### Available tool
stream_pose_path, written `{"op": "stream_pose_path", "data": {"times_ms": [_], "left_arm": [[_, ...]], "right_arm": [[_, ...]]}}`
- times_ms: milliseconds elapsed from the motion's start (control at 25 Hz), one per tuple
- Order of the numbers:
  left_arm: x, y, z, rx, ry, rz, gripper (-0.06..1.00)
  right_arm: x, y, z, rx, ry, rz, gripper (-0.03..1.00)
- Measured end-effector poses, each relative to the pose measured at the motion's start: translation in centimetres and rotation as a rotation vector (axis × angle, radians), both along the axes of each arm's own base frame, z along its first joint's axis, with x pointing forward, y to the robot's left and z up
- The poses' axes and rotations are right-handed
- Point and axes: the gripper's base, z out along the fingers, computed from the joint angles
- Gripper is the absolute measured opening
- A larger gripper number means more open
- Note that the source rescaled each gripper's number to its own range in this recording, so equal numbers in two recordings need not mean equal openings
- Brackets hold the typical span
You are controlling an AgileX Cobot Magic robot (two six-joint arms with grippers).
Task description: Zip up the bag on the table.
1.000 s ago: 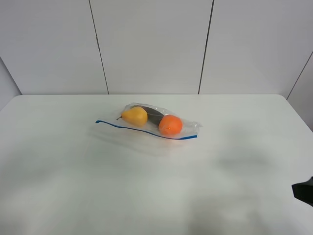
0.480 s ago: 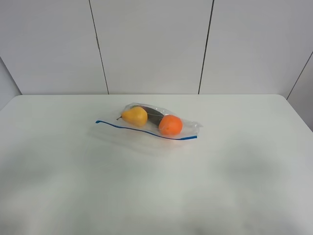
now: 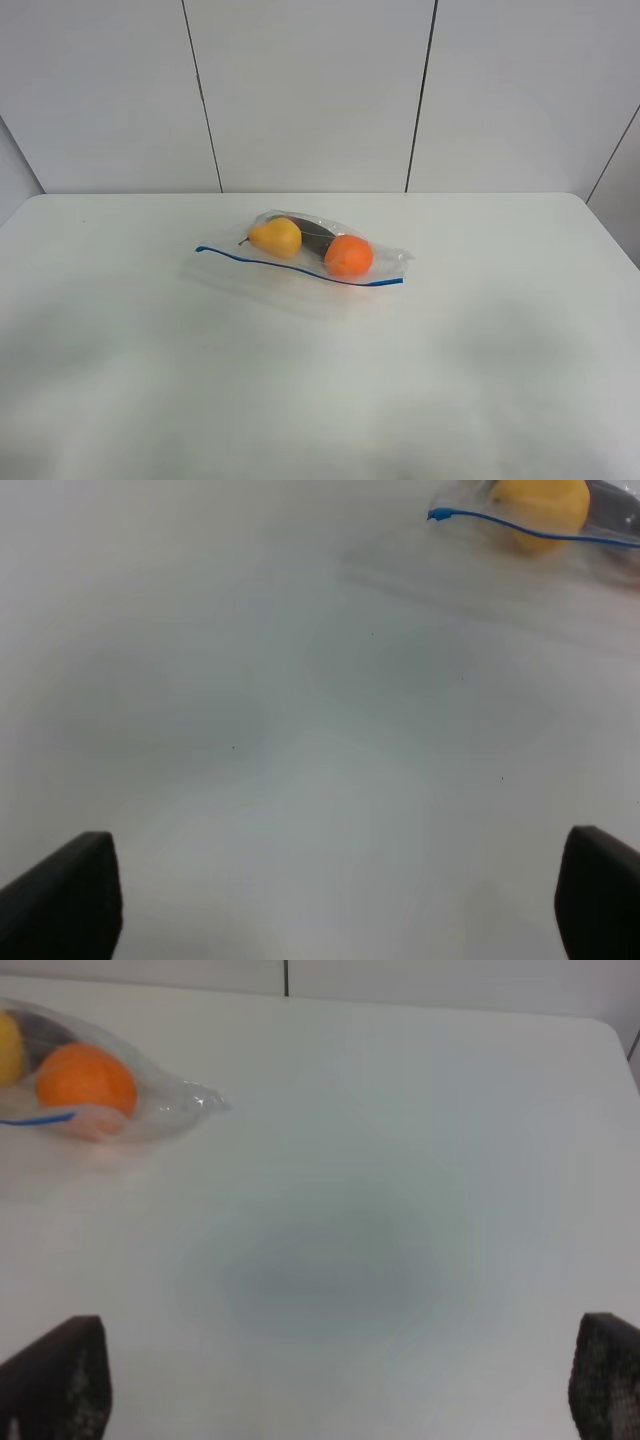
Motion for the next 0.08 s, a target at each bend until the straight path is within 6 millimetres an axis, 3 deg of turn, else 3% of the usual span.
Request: {"op": "stream_pose_path", "data": {"times_ms": [80], "left_arm": [[0.00,0.00,0.00,0.000,0.000,0.000,1.00]], "right_arm": [[0.00,-0.01,0.00,-0.001,0.000,0.000,0.99]]}}
